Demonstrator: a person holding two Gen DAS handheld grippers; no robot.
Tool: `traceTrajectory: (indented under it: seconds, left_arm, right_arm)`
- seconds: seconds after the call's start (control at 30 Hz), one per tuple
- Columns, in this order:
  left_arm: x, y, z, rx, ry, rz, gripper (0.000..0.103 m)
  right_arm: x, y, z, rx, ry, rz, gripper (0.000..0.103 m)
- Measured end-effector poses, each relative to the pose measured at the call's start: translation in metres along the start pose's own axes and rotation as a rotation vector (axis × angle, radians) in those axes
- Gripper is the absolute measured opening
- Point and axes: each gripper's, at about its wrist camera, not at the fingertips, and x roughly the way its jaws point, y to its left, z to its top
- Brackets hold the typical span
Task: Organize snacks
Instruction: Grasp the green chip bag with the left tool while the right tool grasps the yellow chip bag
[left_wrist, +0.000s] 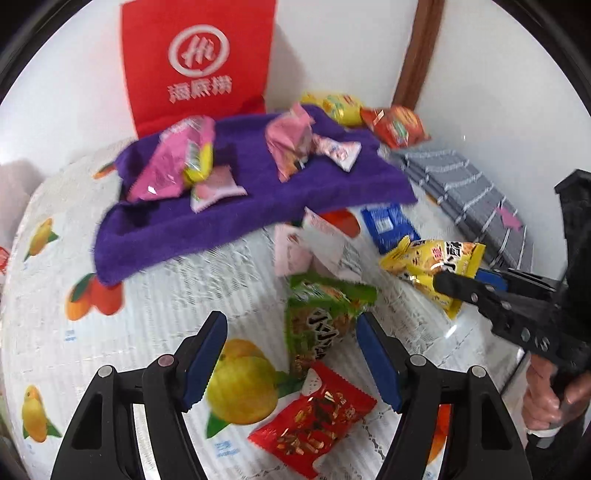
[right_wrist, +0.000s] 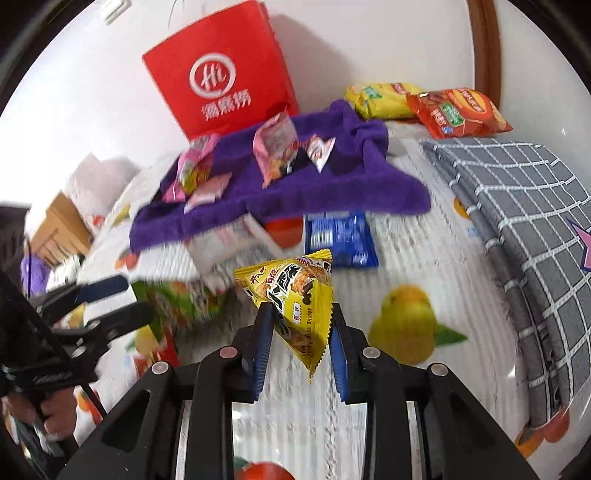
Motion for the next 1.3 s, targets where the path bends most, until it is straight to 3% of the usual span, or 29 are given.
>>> traceTrajectory:
  seconds: [0.1,0.13,0.17,0.23,0.47,0.53,0.6,0.63,0.77,1.07,1.3]
  left_arm:
    - [0.016,-0.003,0.0,-0.004,0.029,-0.014,0.071]
    - [0.02,-0.003,0.0,-0.004,0.036,-0.017,0.071]
    - [0.024,-0.004,0.0,-0.004,0.044,-0.022,0.071]
    - [0.029,-0.006,0.0,-0.001,0.046,-0.04,0.071]
    - [0.043,-0.012,0.005,0.004,0.047,-0.069,0.071]
    - [0.046,-0.013,0.006,0.008,0.046,-0.079,0.065]
    - [0.046,-0.014,0.005,0.02,0.047,-0.081,0.052]
    - [0.046,-0.014,0.006,0.02,0.042,-0.076,0.052]
    - [0.037,-0.008,0.006,0.01,0.016,-0.057,0.042]
    - [-0.004,0.013,0.009,-0.027,-0.058,-0.019,0.041]
    - [-0.042,0.031,0.025,-0.076,-0.127,0.047,0.04]
  right_arm:
    - [0.006,-0.001,-0.005,-0.015,0.015,-0.006,0.031]
    - [0.007,-0.002,-0.006,-0.014,0.017,-0.002,0.036]
    - [0.009,-0.003,-0.006,-0.013,0.023,-0.003,0.049]
    - [0.013,-0.005,-0.006,-0.007,0.012,-0.002,0.058]
    - [0.03,-0.016,0.003,0.071,0.021,0.061,0.059]
    - [0.034,-0.012,0.003,0.053,0.022,0.058,0.059]
    - [0.036,-0.008,0.003,0.037,0.01,0.043,0.055]
    - [0.035,-0.007,0.003,0.032,-0.005,0.046,0.046]
    - [0.03,0.002,0.001,-0.016,-0.025,0.033,0.041]
    - [-0.012,0.012,0.011,-0.047,-0.096,0.013,0.04]
    - [-0.039,0.022,0.043,-0.043,-0.145,-0.017,0.04]
